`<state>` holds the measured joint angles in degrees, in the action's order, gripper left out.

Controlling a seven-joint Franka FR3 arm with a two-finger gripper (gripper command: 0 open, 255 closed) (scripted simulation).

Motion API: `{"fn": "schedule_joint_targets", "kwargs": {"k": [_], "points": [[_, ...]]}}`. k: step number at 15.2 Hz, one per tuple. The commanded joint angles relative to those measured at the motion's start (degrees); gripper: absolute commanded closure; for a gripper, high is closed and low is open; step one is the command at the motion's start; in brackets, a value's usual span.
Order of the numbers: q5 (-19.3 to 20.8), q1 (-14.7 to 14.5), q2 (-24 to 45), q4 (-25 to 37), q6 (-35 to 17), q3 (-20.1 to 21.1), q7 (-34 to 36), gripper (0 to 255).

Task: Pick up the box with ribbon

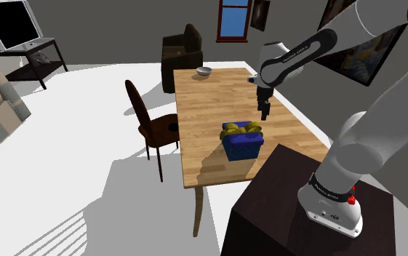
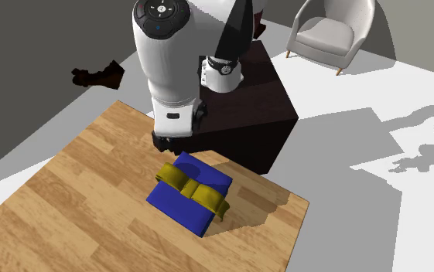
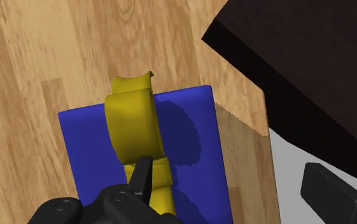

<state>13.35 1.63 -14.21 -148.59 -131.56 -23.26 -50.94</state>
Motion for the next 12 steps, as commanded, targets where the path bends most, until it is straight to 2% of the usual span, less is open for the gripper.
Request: {"fn": "schedule_joint_targets", "kwargs": {"k": [1, 5, 8, 12], "points": [[-1.1, -0.3, 4.6, 1.2, -3.7, -1.7, -4.0, 0], [-6.5, -0.8, 15.5, 5.1, -10.4, -3.7, -13.0, 0], [-11.8, 0.2, 23.2, 8.6, -14.1, -3.1, -20.1, 0], [-14.0, 1.1, 26.4, 8.6, -17.2, -2.0, -21.4, 0]]}}
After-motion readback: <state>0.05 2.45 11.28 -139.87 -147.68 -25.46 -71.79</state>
